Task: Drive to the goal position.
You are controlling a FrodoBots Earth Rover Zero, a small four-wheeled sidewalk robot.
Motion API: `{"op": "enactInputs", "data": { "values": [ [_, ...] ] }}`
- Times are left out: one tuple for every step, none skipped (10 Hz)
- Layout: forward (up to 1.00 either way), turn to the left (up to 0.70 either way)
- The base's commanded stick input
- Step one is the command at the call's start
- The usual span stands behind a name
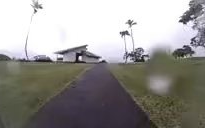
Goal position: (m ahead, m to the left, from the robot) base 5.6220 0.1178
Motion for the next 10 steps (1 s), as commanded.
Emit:
{"op": "enactInputs", "data": {
  "values": [
    [0.7, -0.08],
    [0.7, -0.31],
    [0.7, -0.3],
    [0.7, -0.14],
    [0.7, 0.0],
    [0.7, 0.0],
    [0.7, 0.0],
    [0.7, 0.0],
    [0.7, 0.0],
    [0.7, 0.0]
  ]
}}
